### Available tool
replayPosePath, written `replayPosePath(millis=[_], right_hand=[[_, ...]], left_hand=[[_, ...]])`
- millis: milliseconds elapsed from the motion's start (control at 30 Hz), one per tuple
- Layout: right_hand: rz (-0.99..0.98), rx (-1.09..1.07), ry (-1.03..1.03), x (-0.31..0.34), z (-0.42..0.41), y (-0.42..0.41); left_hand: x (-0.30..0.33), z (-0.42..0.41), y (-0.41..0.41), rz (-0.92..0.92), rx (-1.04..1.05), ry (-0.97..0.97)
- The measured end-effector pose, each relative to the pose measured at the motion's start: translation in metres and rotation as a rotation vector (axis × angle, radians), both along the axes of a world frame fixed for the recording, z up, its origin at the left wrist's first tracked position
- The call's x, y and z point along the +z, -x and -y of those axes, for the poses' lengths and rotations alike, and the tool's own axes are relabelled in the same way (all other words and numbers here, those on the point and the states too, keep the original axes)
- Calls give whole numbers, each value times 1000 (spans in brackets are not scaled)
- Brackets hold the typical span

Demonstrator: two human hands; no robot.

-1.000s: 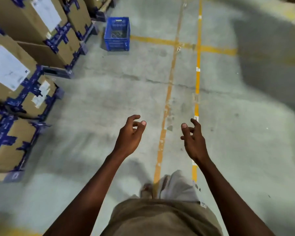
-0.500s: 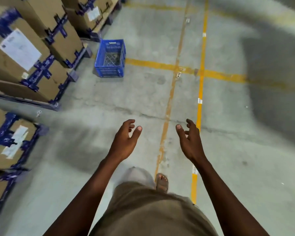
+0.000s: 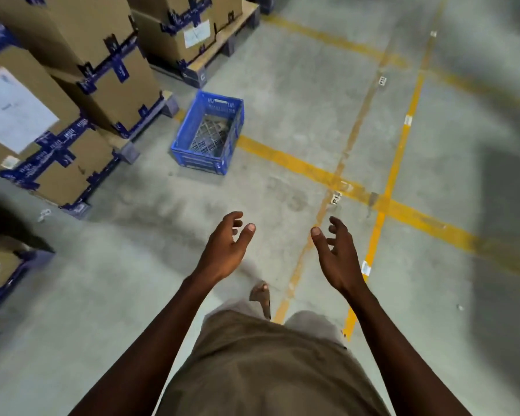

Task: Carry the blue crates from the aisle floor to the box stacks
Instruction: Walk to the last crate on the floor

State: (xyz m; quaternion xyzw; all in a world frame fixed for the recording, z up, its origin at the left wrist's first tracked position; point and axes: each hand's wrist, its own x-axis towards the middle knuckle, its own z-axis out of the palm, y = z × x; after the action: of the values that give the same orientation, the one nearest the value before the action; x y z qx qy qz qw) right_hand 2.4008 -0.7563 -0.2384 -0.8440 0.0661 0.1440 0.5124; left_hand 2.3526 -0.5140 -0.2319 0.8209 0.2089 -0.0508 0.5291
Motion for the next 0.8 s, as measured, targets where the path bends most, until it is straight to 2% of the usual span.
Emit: replayPosePath(millis=[133,367,467,600,800], right_hand=[[37,12,-33,20,-9,-133],[20,169,-54,-15,-37,-376],[-1,301,-42,-17,-56,-472],[-3,435,-46,11,-93,-584],[32,615,-31,32,-191,-736]], left_hand=[[25,-14,-121,41,81,-5],[10,-36,-316,103,325,-66],[8,-37,-381,88,489,-30],[32,-39,-456,125,754,59],[36,-84,-557,166,949,92]])
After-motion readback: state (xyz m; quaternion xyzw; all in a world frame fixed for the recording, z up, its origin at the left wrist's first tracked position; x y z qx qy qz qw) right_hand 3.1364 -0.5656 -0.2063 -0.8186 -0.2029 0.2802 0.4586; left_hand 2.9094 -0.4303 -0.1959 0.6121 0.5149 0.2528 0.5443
